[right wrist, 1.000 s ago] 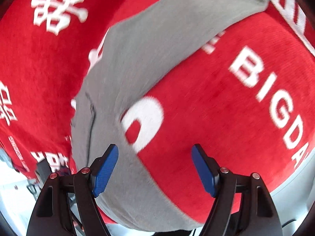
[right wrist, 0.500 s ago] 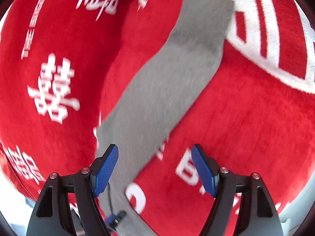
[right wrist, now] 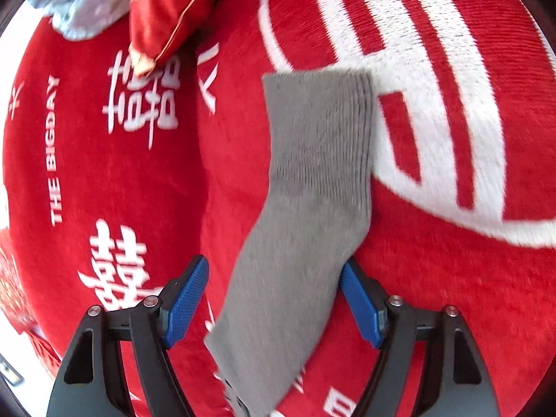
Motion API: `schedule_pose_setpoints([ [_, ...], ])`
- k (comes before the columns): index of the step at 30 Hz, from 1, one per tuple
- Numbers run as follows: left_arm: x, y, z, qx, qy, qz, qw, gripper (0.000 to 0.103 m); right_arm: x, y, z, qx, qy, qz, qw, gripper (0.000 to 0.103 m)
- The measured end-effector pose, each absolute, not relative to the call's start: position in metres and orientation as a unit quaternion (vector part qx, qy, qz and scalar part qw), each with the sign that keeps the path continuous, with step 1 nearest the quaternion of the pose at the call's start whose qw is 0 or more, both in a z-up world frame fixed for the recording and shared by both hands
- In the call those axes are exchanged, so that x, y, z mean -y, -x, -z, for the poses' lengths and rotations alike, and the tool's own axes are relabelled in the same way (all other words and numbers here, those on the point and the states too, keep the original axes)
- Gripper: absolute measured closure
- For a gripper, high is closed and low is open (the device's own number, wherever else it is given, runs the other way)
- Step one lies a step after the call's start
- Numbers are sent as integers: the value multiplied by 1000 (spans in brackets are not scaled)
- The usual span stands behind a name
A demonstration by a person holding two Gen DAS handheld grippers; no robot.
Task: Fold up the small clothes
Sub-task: 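Move the right tool to the other sleeve cuff and close on it, then fold the sleeve with the right tool across the sweater body and release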
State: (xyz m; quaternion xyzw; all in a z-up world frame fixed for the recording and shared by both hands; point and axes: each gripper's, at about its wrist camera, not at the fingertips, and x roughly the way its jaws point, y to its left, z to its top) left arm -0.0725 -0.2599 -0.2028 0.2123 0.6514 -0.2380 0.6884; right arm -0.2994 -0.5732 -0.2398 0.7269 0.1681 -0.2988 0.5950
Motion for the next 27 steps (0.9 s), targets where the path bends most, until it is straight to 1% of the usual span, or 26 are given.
schedule_pose_setpoints([
  [7,259,65,206,-654,-202,237,689,1,583,294,248,-137,-754,268,583,24],
  [8,258,65,206,-655,-201,238,688,1,582,297,251,-120,-768,263,571,27],
  [9,252,61,207,-657,-200,239,687,1,582,299,256,-109,-781,259,557,33],
  [10,252,61,206,-656,-197,241,687,1,580,300,260,-103,-791,256,546,54],
  [11,250,60,206,-656,-197,242,687,1,577,302,266,-94,-804,253,530,81],
  [12,249,60,204,-655,-196,242,689,1,575,303,268,-87,-809,249,524,96],
  [19,224,50,188,-648,-177,234,703,1,560,271,241,-73,-794,171,579,96],
  [22,209,41,186,-649,-170,218,709,1,548,239,220,-78,-784,116,604,96],
  [27,172,21,183,-652,-150,189,719,1,511,170,185,-111,-759,28,641,96],
])
